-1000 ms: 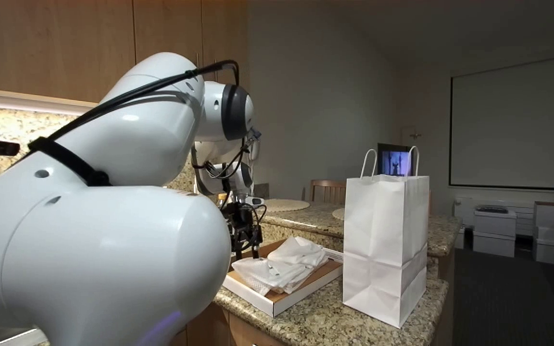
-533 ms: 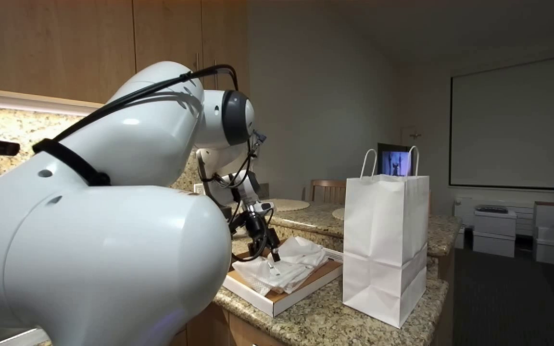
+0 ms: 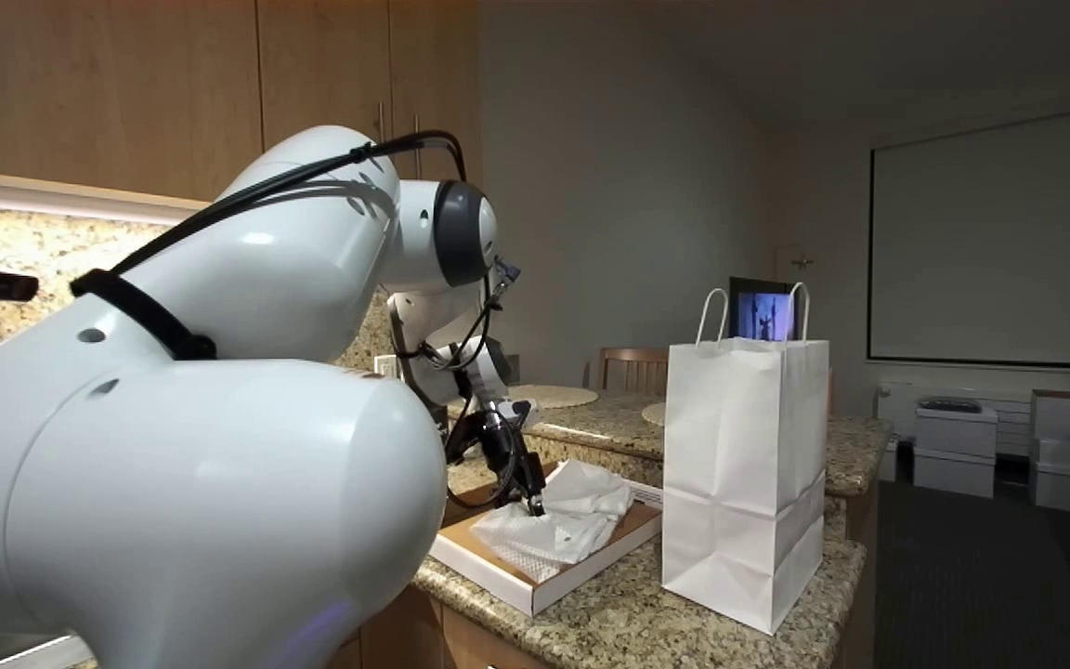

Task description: Pick the cloths in the box and put them in the bag

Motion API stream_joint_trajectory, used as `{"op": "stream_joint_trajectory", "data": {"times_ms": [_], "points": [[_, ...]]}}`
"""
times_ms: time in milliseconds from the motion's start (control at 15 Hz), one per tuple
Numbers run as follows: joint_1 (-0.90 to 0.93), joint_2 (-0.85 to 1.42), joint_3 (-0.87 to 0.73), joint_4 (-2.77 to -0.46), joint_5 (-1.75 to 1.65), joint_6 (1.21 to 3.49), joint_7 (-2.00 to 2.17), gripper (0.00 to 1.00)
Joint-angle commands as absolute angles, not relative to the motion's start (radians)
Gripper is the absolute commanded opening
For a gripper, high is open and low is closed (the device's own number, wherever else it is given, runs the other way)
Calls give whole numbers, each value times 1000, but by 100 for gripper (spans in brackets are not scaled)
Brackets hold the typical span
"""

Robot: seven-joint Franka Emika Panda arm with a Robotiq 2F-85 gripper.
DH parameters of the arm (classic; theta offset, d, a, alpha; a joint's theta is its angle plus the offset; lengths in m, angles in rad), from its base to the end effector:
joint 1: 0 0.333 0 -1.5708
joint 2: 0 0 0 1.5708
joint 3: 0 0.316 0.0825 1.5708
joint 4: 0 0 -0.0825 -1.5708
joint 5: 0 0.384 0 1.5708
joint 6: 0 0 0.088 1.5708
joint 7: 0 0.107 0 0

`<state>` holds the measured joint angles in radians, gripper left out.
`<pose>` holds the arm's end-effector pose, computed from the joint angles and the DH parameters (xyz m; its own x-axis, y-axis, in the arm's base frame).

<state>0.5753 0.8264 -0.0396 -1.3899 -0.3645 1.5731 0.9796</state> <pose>0.5811 0.3055 0.1899 0.9380 -0.3384 -0.0751 -0.2033 -0.7126 0.6715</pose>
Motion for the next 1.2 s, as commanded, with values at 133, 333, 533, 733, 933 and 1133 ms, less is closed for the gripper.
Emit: {"op": "stream_joint_trajectory", "data": {"times_ms": [133, 333, 533, 733, 933, 1133], "points": [[544, 822, 7, -1389, -347, 1454, 965, 28], [528, 830, 16, -1381, -344, 1431, 962, 9], [504, 822, 24, -1394, -343, 1441, 963, 5], [486, 787, 36, -1422, -338, 1455, 963, 9], [467, 712, 68, -1484, -321, 1476, 914, 10], [457, 619, 98, -1550, -309, 1486, 864, 9]]}}
